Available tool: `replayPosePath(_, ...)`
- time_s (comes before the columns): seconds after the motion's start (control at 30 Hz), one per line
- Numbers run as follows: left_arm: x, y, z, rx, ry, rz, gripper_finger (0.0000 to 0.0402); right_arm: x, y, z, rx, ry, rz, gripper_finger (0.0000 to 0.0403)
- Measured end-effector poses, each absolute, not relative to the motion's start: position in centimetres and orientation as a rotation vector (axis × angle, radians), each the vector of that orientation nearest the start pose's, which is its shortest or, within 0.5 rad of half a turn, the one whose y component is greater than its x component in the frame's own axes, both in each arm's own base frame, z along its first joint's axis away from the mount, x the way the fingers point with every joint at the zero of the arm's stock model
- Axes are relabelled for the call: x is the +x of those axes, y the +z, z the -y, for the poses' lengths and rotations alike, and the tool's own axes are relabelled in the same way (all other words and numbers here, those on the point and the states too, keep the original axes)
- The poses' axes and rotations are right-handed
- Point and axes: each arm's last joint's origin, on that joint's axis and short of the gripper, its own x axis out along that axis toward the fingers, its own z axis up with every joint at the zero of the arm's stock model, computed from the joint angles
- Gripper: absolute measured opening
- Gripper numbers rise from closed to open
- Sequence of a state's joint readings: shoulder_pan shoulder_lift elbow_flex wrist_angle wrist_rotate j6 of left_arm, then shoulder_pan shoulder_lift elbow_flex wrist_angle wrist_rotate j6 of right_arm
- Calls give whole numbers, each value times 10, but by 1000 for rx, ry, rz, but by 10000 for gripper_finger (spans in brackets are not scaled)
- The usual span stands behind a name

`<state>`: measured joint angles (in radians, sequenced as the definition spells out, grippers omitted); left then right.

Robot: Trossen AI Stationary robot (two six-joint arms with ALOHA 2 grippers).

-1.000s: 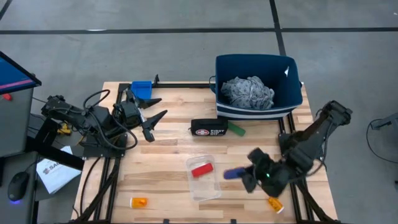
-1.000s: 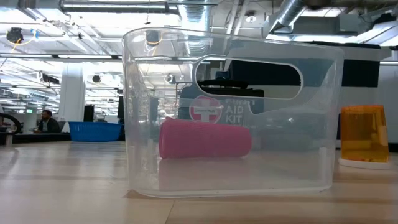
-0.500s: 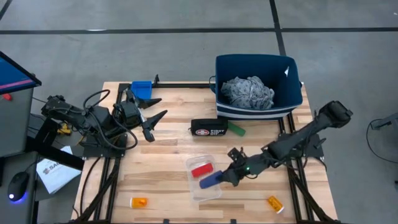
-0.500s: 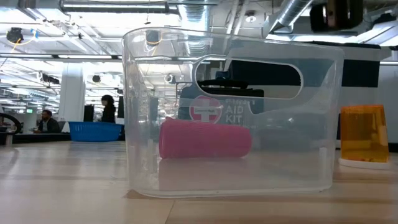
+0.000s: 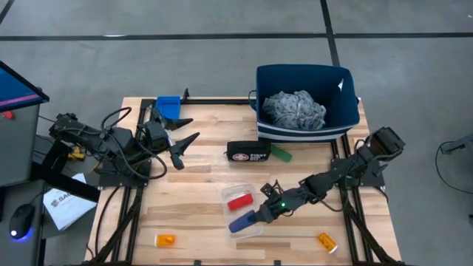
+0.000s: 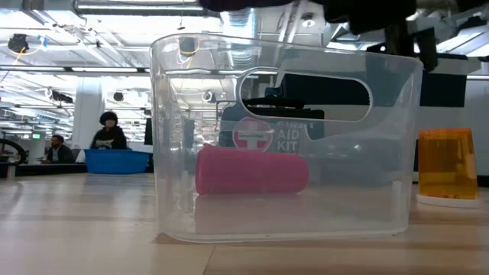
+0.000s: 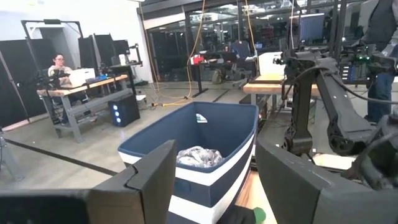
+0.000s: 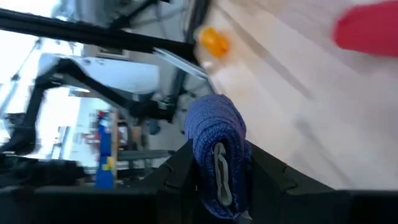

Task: Pick & place medical supplies in basket/bin
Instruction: Put the blue bandage into the transparent bin, then put the green bandage into the transparent bin

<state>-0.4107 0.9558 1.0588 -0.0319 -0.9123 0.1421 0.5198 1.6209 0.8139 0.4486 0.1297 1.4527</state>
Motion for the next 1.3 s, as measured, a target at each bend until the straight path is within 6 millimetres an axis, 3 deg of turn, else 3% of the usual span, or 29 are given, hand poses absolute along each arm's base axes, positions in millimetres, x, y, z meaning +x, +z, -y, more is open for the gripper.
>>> replayPosePath(0.13, 184, 410, 55, 93, 504, 22, 209, 297, 184, -166, 1304, 41, -579, 103)
replayPosePath(0.63, 184, 408, 55, 113, 503, 0, 209, 304, 180, -157, 1300, 7, -565, 106)
replayPosePath(1.03, 184, 406, 55, 139, 515, -23, 209, 305, 179, -154, 1305, -11, -566, 224)
replayPosePath(1.3, 184, 406, 55, 143, 514, -25, 209, 303, 189, -144, 1269, -26, -555, 230)
